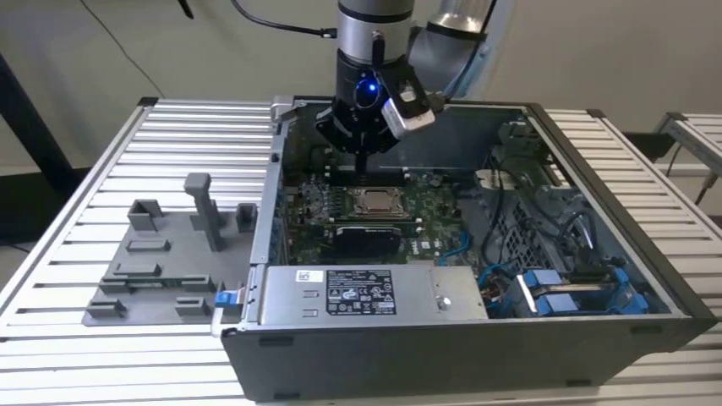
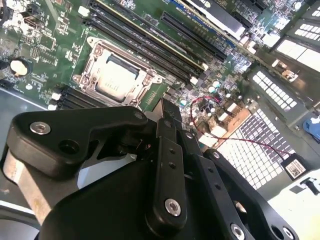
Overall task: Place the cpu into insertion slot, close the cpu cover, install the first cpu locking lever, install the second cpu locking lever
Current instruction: 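Install the second cpu locking lever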
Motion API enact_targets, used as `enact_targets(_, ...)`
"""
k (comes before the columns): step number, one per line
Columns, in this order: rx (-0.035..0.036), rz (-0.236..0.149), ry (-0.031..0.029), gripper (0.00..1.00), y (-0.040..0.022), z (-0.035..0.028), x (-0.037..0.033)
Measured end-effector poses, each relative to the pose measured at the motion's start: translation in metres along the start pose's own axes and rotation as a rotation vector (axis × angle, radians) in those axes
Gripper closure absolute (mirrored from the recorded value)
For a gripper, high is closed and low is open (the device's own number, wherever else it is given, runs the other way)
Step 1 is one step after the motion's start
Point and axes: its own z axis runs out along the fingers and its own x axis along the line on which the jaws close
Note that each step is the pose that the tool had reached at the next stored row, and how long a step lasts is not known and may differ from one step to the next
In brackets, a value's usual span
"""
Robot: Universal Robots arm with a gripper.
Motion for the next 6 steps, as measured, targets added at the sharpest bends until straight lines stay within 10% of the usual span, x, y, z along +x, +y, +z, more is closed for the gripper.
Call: enact_targets(6, -0.0020, 0.000, 0.0000, 0.89, -0.0002, 0.0000, 0.0000)
